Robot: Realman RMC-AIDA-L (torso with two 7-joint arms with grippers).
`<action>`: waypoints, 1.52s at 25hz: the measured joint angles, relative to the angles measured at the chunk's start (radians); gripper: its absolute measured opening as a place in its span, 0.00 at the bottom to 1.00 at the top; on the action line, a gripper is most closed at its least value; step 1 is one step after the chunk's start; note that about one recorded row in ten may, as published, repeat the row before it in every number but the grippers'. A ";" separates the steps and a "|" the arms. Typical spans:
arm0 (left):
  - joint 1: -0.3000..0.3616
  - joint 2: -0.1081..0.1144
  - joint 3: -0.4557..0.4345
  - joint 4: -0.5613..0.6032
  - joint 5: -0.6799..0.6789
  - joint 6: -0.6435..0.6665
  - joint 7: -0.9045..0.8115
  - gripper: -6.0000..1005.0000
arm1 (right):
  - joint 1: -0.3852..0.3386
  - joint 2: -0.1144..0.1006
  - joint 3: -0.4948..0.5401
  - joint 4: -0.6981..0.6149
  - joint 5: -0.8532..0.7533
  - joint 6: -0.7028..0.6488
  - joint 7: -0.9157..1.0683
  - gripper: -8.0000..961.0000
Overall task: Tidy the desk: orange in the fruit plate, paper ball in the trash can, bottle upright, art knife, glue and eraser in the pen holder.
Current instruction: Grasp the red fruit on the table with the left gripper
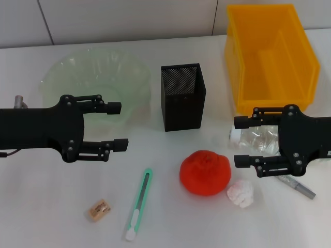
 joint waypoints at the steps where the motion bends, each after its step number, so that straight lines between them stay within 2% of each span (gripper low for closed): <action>1: 0.000 0.000 0.000 0.000 -0.001 0.001 0.006 0.77 | 0.000 0.000 0.000 0.002 0.000 0.000 0.000 0.76; 17: 0.009 -0.003 0.001 0.000 -0.003 0.007 0.025 0.75 | 0.006 -0.001 0.000 0.013 -0.001 0.002 0.001 0.76; 21: 0.009 -0.004 -0.001 0.000 -0.003 0.002 0.032 0.75 | 0.010 -0.002 0.004 0.013 -0.001 0.042 0.016 0.76; 24: 0.009 -0.004 -0.004 0.000 -0.004 0.000 0.036 0.74 | 0.011 -0.008 0.035 0.002 -0.001 0.113 0.046 0.76; 30: 0.008 -0.004 -0.010 0.000 -0.005 -0.007 0.042 0.74 | 0.004 -0.012 0.098 -0.044 -0.034 0.151 0.084 0.76; 38: 0.008 -0.020 -0.004 -0.010 0.001 -0.039 0.052 0.73 | -0.002 -0.011 0.096 -0.045 -0.038 0.145 0.094 0.76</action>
